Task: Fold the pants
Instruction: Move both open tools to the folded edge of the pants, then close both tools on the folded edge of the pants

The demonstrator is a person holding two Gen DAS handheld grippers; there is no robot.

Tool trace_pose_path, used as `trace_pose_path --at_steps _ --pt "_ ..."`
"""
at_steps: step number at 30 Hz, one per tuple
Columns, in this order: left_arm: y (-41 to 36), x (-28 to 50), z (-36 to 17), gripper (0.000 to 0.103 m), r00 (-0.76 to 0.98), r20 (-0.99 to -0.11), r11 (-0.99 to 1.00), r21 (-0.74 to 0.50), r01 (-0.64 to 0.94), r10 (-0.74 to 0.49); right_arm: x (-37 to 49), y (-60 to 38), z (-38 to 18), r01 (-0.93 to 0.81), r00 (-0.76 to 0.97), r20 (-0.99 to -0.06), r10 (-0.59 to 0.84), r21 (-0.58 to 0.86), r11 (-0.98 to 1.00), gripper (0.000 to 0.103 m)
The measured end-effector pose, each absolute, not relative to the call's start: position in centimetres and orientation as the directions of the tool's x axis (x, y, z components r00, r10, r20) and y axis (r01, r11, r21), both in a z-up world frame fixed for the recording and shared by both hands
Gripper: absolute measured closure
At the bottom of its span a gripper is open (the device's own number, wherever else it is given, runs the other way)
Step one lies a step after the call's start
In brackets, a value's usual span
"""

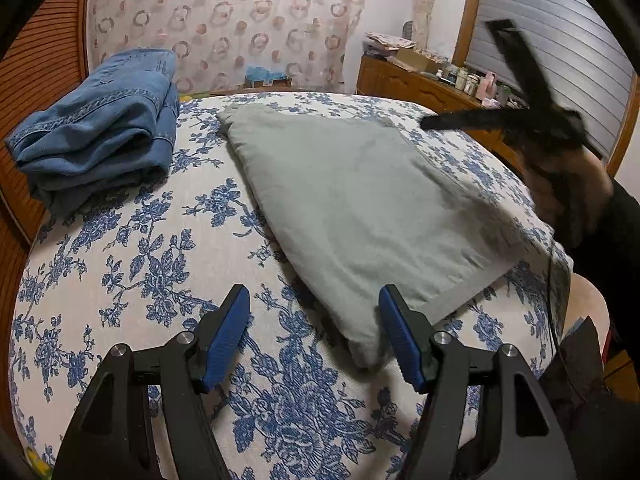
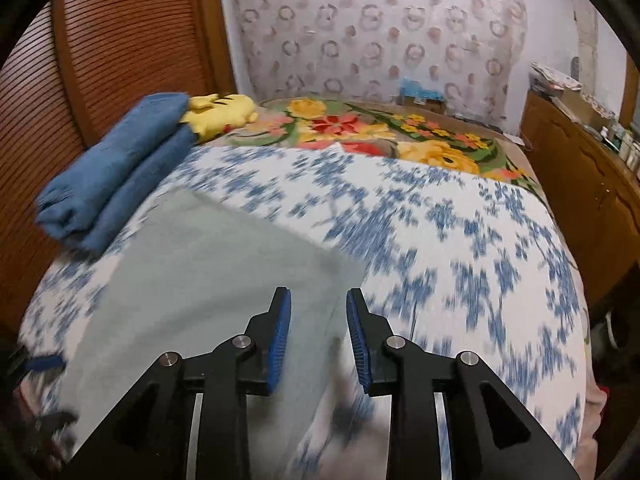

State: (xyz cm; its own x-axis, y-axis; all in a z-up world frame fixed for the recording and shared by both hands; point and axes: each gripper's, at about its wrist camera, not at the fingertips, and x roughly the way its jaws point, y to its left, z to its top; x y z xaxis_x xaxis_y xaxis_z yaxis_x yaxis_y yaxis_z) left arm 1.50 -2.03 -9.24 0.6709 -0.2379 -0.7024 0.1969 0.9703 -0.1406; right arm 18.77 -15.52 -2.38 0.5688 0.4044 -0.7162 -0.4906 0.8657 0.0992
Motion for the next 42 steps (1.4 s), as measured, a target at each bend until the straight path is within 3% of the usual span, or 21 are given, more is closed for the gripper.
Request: trace_pose_path --at_steps 4,13,20,24,42 --pt "-2.2 0.9 -9.1 0.035 0.671 -0.699 0.967 -0.143 0.21 -0.249 13.5 -16.3 -2.6 -0.577 0.504 -0.719 0.479 0.132 0.806 0.073" --pt "-2.8 0.1 -8.7 0.037 0.667 -0.698 0.963 -0.137 0.232 -0.26 7.8 -18.3 -3.7 -0.56 0.51 -0.724 0.465 0.132 0.818 0.073" --pt "-3.4 -0.2 -8.8 0.041 0.659 -0.702 0.96 -0.137 0.245 -0.269 6.2 -18.5 -4.5 -0.549 0.48 -0.745 0.462 0.156 0.821 0.073" --pt "-3.5 -0.2 -8.9 0.041 0.656 -0.705 0.96 -0.136 0.246 -0.269 6.0 -18.1 -4.7 -0.545 0.467 -0.755 0.46 0.164 0.822 0.062" --pt "-4.2 -0.7 -9.5 0.046 0.654 -0.714 0.964 -0.121 0.238 -0.251 5.8 -17.4 -6.0 -0.49 0.478 -0.759 0.442 0.188 0.852 0.062"
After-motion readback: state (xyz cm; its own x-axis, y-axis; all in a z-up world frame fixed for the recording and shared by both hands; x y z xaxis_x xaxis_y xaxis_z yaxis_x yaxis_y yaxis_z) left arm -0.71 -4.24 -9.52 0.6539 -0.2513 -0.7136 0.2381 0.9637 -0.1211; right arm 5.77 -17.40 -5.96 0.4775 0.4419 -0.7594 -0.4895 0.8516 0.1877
